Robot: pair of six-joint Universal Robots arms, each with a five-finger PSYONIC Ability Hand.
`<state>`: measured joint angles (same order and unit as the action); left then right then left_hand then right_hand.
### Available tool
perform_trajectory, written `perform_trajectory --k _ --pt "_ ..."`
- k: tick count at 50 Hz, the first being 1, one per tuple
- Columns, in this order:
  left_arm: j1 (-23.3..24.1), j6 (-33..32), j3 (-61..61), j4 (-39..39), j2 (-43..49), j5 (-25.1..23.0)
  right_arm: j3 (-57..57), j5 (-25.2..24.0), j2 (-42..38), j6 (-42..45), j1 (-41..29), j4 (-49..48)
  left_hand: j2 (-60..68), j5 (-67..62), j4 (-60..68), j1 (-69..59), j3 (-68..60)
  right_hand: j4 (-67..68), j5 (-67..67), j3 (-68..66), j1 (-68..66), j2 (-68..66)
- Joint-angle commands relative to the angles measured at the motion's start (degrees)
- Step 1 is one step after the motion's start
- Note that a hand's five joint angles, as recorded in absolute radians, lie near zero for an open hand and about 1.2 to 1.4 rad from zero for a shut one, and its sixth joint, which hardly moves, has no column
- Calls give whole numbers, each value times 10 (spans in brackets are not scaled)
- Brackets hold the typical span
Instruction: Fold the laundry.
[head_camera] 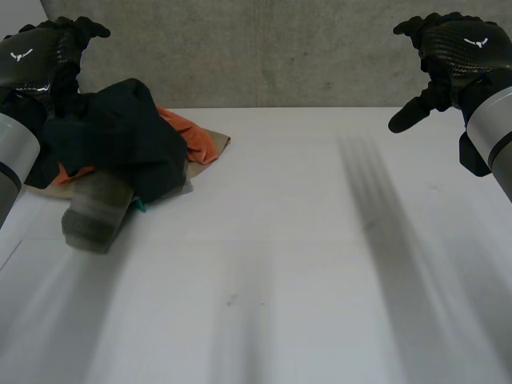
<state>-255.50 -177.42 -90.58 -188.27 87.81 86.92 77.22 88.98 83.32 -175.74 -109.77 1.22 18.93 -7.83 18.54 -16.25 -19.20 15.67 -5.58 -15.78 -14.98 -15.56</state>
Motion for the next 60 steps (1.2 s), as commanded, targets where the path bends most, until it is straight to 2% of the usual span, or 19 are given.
perform_trajectory --k 1,15,19,23,28,35,38,39,40,44,47,51,55,60 --pt "0 -34 1 -2 6 1 -1 0 -2 0 0 0 -89 78 -85 62 92 -57 56 58 50 56" --pt "-6 -49 7 -11 17 2 0 0 -17 4 0 0 -89 78 -85 62 92 -57 56 58 50 56" --pt "-18 -79 32 -29 64 17 0 -1 -17 5 0 0 -89 78 -85 62 92 -57 56 58 50 56" --pt "-39 -147 59 -48 126 20 0 -3 -17 6 0 0 -89 78 -85 62 92 -57 56 58 50 56" --pt "-101 -233 119 -91 240 19 0 -5 -18 7 0 0 -87 76 -83 60 90 -57 56 58 50 56" --pt "-128 -273 208 -100 360 15 2 -6 -18 7 -1 0 -52 41 -48 25 55 -57 56 58 50 56" --pt "-134 -282 257 -102 399 23 2 -7 -23 7 -1 1 334 -345 337 -360 -331 -57 56 58 50 56" --pt "-136 -284 276 -103 406 26 2 -7 -25 7 -1 1 566 -577 570 -593 -564 -57 56 58 50 56" --pt "-136 -282 281 -102 406 26 2 -7 -26 7 -1 1 610 -621 614 -637 -608 -57 56 58 50 56" --pt "-120 -280 280 -104 391 27 2 -7 -26 10 1 1 611 -622 615 -638 -608 -57 56 58 50 56" --pt "-86 -267 270 -104 331 28 -1 -7 -26 10 5 1 611 -622 615 -638 -608 -57 56 58 50 56" --pt "-30 -221 245 -104 266 25 -4 -7 -25 10 7 1 611 -622 615 -638 -608 -57 56 58 50 56" --pt "51 -140 234 -101 197 22 -8 -7 -20 10 9 0 611 -622 615 -638 -608 -57 56 58 50 56" --pt "117 -65 232 -93 182 21 -9 -5 -17 10 10 -1 611 -622 615 -638 -608 -57 56 58 50 56"
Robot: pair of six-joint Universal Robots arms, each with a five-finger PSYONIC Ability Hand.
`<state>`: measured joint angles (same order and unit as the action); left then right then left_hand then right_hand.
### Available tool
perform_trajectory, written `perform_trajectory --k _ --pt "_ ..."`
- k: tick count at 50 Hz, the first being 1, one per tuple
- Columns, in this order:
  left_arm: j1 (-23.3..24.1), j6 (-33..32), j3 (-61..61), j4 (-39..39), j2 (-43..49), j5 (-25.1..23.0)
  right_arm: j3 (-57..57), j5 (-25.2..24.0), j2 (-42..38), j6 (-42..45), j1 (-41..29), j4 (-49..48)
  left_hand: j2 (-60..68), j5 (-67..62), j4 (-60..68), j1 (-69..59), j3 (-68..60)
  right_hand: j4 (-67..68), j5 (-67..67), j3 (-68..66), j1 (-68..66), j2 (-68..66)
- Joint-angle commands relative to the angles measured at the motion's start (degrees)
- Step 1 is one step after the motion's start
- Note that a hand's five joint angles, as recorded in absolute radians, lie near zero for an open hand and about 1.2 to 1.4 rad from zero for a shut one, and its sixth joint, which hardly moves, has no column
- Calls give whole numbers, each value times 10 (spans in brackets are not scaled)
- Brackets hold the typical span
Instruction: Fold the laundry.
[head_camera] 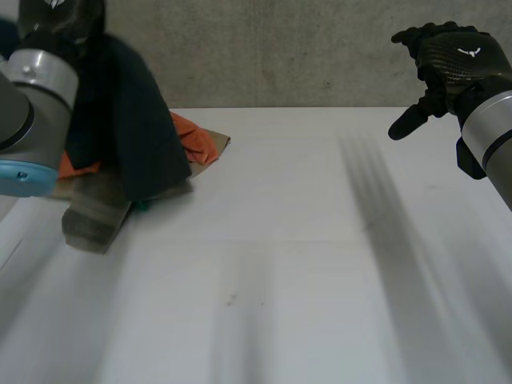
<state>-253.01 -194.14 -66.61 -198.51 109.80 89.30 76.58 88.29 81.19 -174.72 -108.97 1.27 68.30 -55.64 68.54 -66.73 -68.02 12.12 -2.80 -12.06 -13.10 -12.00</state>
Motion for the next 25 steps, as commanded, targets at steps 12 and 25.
perform_trajectory --k 12,25 --pt "220 126 -22 84 145 -4 -8 0 6 1 3 4 -187 161 -190 172 185 -21 28 21 31 20" --pt "202 78 -88 137 13 5 -50 -5 -28 79 9 88 -571 544 -573 555 568 -21 28 21 31 20"
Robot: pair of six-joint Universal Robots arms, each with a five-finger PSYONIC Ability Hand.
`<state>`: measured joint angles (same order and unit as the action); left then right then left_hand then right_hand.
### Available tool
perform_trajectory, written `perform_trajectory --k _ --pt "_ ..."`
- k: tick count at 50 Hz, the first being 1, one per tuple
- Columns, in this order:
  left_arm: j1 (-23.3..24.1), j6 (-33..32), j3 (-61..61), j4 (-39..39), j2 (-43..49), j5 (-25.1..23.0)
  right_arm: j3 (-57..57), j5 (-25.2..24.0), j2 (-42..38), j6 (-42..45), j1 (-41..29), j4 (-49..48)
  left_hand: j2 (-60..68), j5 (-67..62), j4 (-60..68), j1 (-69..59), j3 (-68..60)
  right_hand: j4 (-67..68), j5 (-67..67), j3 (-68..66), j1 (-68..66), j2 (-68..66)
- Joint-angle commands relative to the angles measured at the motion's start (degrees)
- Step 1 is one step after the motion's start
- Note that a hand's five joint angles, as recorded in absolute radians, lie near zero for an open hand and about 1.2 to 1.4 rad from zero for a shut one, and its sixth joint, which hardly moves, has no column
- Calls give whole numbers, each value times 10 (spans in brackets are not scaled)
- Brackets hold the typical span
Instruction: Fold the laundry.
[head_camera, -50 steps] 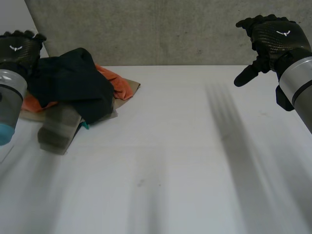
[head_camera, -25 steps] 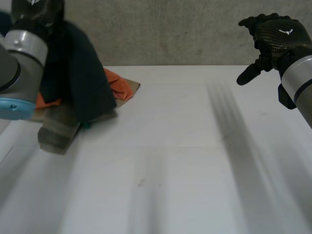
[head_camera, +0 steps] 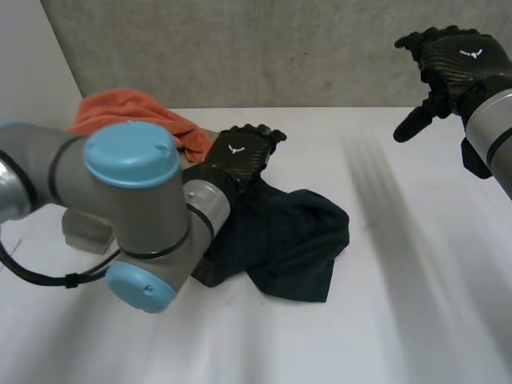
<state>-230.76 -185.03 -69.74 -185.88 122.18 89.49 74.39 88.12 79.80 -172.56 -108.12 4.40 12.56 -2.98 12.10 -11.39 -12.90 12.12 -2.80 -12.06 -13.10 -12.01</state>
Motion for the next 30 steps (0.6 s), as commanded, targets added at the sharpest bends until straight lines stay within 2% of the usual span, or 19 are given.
perform_trajectory --k 1,5,9,20,24,25,26,27,30 --pt "-22 -13 -66 11 -122 3 -30 -4 -13 66 -1 66 -12 16 -7 0 15 -21 28 21 31 20" --pt "-23 -13 -131 6 -173 7 -28 -20 -18 108 -2 104 -7 11 -2 -5 10 -21 28 21 31 20" --pt "-20 -13 -175 3 -172 21 7 -32 -29 125 0 112 -5 9 0 -7 8 -21 28 21 31 20" --pt "20 -13 -111 2 -10 44 102 -27 -68 123 -3 55 15 -11 20 -27 -12 -21 28 21 31 20" --pt "23 -16 -76 17 20 66 122 -27 -68 123 3 33 297 -293 302 -309 -294 -21 28 21 31 20" --pt "21 -16 -66 21 24 82 125 -27 -68 123 3 30 538 -533 542 -549 -534 -21 28 21 31 20" --pt "20 -16 -61 20 23 90 127 -27 -68 123 3 27 625 -621 630 -637 -622 -21 28 21 31 20" --pt "19 -16 -55 20 22 102 131 -27 -68 123 4 24 674 -670 679 -686 -671 -21 28 21 31 20" --pt "6 -19 -14 4 7 165 132 -27 -67 123 3 22 674 -670 679 -686 -671 -21 28 21 31 20"
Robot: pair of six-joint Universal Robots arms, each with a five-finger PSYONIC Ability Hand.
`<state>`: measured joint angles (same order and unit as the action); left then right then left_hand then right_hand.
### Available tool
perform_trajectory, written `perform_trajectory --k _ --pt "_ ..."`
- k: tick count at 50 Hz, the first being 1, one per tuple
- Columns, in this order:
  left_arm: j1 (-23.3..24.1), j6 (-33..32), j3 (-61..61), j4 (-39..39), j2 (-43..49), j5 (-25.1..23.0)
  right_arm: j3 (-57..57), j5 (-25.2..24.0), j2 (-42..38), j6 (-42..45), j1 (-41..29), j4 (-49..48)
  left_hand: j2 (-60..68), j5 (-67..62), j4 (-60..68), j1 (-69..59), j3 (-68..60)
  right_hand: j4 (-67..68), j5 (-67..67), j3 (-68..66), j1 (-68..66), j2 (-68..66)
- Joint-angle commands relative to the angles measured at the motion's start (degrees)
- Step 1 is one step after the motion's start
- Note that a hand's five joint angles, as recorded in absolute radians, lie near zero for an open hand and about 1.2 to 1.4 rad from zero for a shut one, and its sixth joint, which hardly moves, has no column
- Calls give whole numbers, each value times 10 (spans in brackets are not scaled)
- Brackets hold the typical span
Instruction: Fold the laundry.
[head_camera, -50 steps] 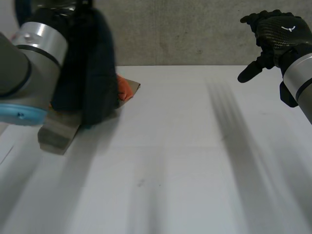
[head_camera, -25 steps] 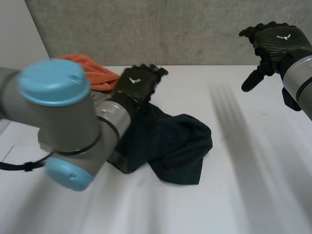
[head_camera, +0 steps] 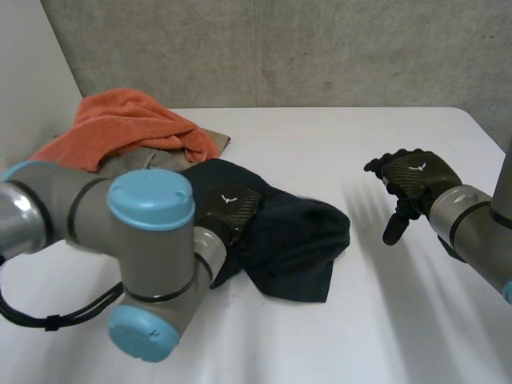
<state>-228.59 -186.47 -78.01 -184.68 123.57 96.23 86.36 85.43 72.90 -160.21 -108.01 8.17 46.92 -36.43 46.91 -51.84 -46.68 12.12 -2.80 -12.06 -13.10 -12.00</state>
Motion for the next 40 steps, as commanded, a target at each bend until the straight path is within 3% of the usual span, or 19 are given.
perform_trajectory --k 1,3,6,11,15,21,26,28,29,30,34,35,40 --pt "-22 -10 81 -13 -15 112 11 0 3 0 2 -16 331 -336 331 -282 -333 -21 28 21 31 20" --pt "-41 -35 113 -30 -45 141 8 0 3 0 2 -16 331 -336 331 -282 -333 -21 28 21 31 20" --pt "-54 -75 135 -57 -72 135 3 0 3 0 2 -16 331 -336 331 -282 -333 -21 28 21 31 20" --pt "-43 -144 166 -166 -110 63 0 1 8 -2 -1 -21 331 -336 331 -282 -333 -21 28 21 31 20" --pt "-28 -144 182 -217 -119 -3 -5 7 14 -11 2 -32 331 -336 331 -282 -333 -21 28 21 31 20" --pt "39 -133 225 -212 -45 -62 -16 18 22 -34 14 -35 331 -336 331 -282 -333 -21 28 21 31 20" --pt "92 -132 217 -192 24 -82 -22 11 26 -28 75 -35 331 -336 331 -282 -333 -21 28 21 31 20" --pt "110 -129 209 -180 45 -90 -25 10 27 -28 87 -35 239 -244 239 -190 -242 -21 28 21 31 20" --pt "129 -123 199 -171 61 -105 -26 10 27 -27 92 -35 65 -70 65 -16 -68 -21 28 21 31 20" --pt "137 -121 195 -168 68 -114 -29 10 26 -28 101 -35 -5 0 -5 54 2 -21 28 21 31 20" --pt "160 -94 174 -154 79 -169 -36 11 26 -27 123 -35 -180 175 -180 229 178 -21 28 21 31 20" --pt "163 -80 161 -148 78 -190 -38 11 26 -27 128 -35 -285 280 -285 334 283 -21 28 21 31 20" --pt "164 -68 137 -132 43 -206 -53 6 19 -28 138 -32 -350 345 -350 399 348 -21 28 21 31 20"
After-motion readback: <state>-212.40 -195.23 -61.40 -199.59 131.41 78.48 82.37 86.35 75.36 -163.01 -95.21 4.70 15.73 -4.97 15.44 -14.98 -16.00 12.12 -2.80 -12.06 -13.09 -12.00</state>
